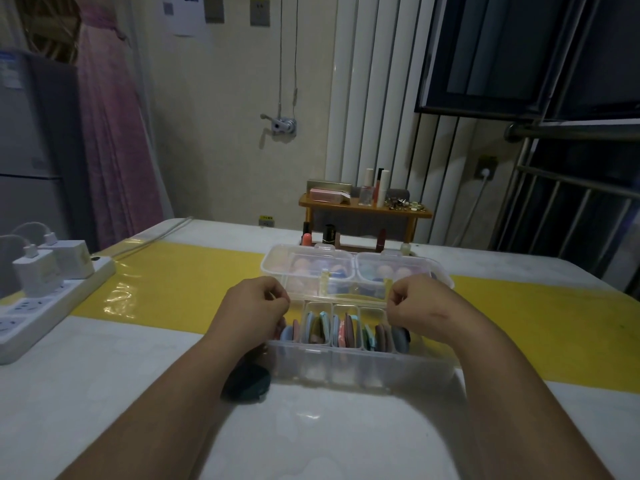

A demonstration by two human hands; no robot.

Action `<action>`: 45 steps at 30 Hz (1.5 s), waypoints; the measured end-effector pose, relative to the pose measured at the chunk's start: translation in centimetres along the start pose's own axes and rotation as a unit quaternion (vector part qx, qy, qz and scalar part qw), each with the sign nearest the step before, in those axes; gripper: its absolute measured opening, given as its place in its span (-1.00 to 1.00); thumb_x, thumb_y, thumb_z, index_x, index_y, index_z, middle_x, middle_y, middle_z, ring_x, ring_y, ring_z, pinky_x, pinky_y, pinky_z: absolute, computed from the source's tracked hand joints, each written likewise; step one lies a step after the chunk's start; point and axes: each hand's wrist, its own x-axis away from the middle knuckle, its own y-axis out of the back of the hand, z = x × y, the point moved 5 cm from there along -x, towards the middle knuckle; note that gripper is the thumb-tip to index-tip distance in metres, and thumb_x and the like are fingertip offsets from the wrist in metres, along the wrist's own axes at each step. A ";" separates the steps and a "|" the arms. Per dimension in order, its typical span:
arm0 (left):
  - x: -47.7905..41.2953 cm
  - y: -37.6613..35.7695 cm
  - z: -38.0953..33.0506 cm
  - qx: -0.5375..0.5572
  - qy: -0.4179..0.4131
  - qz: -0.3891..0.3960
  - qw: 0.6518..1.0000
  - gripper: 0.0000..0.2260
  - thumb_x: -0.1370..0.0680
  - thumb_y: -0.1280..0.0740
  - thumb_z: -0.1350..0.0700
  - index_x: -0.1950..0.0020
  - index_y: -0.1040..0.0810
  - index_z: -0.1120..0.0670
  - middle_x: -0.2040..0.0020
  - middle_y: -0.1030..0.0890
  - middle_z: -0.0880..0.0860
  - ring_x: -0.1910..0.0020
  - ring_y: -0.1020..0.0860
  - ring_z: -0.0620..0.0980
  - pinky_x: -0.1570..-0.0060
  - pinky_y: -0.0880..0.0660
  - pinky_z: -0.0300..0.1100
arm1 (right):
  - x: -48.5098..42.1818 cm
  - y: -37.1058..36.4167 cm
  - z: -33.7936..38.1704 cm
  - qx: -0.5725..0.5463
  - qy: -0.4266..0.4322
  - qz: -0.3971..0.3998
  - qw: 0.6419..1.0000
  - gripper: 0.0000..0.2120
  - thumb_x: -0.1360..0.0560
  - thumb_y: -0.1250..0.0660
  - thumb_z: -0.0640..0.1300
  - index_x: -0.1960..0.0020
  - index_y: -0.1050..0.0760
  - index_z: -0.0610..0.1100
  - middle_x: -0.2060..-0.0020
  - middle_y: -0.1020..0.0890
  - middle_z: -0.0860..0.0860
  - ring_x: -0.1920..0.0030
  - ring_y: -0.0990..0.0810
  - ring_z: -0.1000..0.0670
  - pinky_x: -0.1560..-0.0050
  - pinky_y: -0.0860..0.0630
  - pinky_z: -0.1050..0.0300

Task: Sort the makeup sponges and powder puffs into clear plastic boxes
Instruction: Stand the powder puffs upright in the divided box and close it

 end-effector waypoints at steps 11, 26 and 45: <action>0.0 0.1 -0.1 -0.002 -0.004 0.024 1.000 -0.83 -0.53 -0.26 0.25 0.17 -0.58 0.02 0.31 -0.64 0.08 0.31 -0.64 0.06 0.30 -0.55 -0.10 | 0.0 -0.3 0.0 0.013 -0.008 0.001 1.000 -0.83 -0.49 -0.25 -0.18 0.25 -0.51 -0.03 0.22 -0.66 -0.03 0.16 -0.61 -0.01 0.22 -0.51 0.16; -1.4 2.1 2.1 -0.106 0.064 0.046 0.991 -0.63 -0.47 -0.17 0.38 0.24 -0.66 0.01 0.12 -0.64 0.05 0.10 -0.59 0.02 0.08 -0.58 -0.06 | 0.1 -0.4 1.6 -0.070 0.074 -0.104 0.989 -0.87 -0.49 -0.29 -0.14 0.21 -0.53 0.01 0.28 -0.60 0.05 0.22 -0.57 0.00 0.25 -0.54 0.07; -1.0 1.1 3.4 -0.300 -0.030 0.200 0.932 -0.68 -0.42 -0.50 0.03 -0.16 -0.60 -0.08 0.07 -0.46 -0.13 0.05 -0.51 -0.03 0.05 -0.55 -0.12 | 0.2 -2.0 2.7 -0.078 0.111 -0.095 0.986 -0.91 -0.53 -0.32 -0.13 0.12 -0.53 0.03 0.22 -0.59 0.05 0.20 -0.57 0.03 0.20 -0.56 0.12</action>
